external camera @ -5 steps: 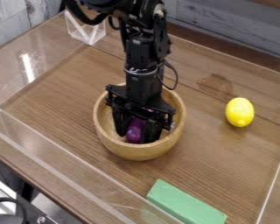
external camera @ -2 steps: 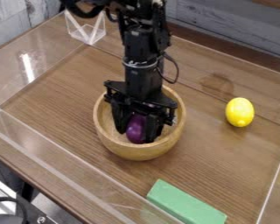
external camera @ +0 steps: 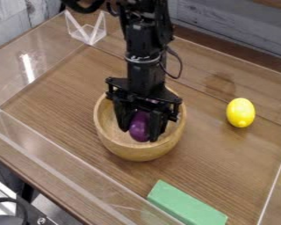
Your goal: Remove the purple eggplant from inside the brown bowl and put it on the table
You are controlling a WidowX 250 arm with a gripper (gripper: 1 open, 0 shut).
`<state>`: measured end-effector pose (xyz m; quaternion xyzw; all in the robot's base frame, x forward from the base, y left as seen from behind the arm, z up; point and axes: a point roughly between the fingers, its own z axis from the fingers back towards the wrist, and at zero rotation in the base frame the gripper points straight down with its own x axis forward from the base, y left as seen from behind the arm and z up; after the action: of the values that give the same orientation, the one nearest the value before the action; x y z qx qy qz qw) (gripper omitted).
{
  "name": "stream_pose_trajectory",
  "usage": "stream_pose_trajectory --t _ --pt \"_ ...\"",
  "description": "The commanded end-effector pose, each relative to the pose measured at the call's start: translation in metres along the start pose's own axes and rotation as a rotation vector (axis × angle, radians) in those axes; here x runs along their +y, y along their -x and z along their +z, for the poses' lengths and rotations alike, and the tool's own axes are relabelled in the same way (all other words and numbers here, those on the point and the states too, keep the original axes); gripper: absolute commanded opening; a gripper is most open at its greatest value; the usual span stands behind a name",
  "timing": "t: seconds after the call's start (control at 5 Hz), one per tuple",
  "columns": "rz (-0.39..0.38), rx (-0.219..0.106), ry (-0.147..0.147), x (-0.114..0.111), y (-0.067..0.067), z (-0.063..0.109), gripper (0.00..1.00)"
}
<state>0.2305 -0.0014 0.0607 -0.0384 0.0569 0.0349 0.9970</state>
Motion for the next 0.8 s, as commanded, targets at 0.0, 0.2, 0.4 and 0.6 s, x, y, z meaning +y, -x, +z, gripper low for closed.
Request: stream_pose_trajectory --t 0.0,0.2,0.4,0.6 --pt "-0.011 -0.079 0.01 -0.006 -0.009 0.023 0.0" --pt "-0.009 -0.084 0.019 -0.008 -0.008 0.028 0.0" --pt "-0.01 -0.089 0.027 -0.012 -0.008 0.031 0.0" --pt "-0.013 -0.093 0.035 -0.017 -0.008 0.034 0.0"
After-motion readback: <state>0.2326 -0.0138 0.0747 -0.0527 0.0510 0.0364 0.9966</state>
